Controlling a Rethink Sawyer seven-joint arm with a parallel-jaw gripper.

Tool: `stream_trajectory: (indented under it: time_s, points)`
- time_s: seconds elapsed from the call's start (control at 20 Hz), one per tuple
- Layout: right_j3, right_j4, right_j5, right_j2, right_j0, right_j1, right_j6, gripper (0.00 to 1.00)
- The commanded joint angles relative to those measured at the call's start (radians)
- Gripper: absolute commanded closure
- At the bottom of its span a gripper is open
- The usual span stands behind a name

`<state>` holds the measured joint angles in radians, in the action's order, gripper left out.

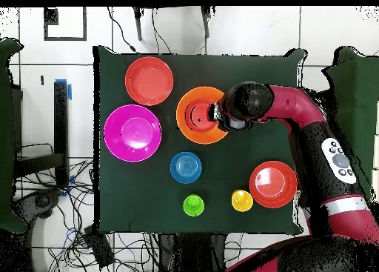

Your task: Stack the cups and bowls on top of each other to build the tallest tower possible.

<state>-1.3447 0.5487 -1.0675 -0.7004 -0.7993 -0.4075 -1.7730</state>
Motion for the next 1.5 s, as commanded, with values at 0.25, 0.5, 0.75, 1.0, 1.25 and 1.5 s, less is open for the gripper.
stream_trajectory:
  time_s: [0.25, 0.5, 0.75, 1.0, 1.25, 1.5]
  points:
    - [0.047, 0.052, -0.066, -0.018, 0.032, 0.027, 0.316, 1.00]
    - [0.042, 0.050, -0.070, -0.013, 0.033, 0.025, 0.304, 1.00]
    - [0.043, 0.047, -0.077, -0.008, 0.035, 0.025, 0.292, 0.00]
    - [0.038, 0.049, -0.071, -0.008, 0.033, 0.024, 0.293, 0.00]
    - [0.039, 0.051, -0.064, -0.013, 0.034, 0.024, 0.300, 0.00]
    - [0.018, 0.045, -0.069, -0.011, 0.034, 0.009, 0.286, 0.00]
